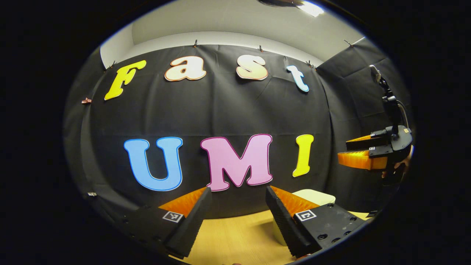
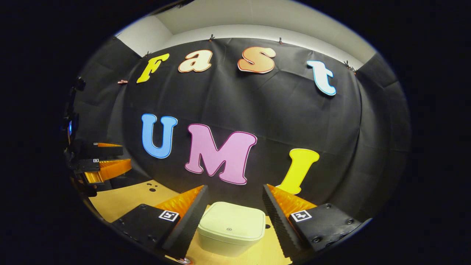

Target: Press the lid of the desktop garbage bin to open it, pick up the crumpled paper on the desktop and throw it into the bin, then pick up the pop can on the desktop and drop it into the bin, and finally close the garbage bin lid.

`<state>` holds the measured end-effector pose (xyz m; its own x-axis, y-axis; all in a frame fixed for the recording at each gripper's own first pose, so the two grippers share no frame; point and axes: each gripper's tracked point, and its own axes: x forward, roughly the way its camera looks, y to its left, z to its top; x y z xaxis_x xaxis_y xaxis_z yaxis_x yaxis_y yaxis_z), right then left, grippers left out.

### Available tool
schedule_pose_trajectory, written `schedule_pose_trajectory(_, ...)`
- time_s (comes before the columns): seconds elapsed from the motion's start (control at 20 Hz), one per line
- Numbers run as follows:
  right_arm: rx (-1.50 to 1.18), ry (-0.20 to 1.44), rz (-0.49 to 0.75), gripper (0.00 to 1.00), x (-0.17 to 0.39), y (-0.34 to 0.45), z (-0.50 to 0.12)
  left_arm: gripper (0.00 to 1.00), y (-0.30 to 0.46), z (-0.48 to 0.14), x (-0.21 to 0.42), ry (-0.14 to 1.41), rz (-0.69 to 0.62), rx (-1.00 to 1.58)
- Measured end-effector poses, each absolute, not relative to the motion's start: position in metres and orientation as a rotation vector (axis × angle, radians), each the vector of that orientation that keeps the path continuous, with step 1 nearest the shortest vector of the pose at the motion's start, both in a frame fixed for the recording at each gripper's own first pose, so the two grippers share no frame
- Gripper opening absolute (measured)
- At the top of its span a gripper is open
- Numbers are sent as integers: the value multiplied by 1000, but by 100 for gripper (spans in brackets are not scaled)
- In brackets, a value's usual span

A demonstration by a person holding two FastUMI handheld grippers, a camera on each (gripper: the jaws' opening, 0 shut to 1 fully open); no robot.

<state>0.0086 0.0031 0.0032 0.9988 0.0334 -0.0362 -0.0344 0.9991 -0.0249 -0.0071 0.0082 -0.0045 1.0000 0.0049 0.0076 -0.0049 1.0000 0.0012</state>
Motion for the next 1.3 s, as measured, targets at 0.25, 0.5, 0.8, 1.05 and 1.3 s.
schedule_pose_trajectory(0.25, -18, 78, 38, 57, 16, 4, -3, 95, 13, -6, -10, -8, 15, -4)
schedule_pose_trajectory(0.5, 16, 190, 101, 5, 24, 10, -29, 95, 17, -7, -12, -8, 26, -3)
schedule_pose_trajectory(0.8, 87, 343, 146, 5, 48, 9, -58, 95, 19, -9, -15, -3, 37, -6)
schedule_pose_trajectory(1.05, 121, 533, 189, 5, 63, 4, -90, 95, 18, -13, -16, -1, 38, -2)
schedule_pose_trajectory(1.3, 169, 689, 253, 5, 70, 6, -119, 95, 17, -17, -18, 7, 31, -10)
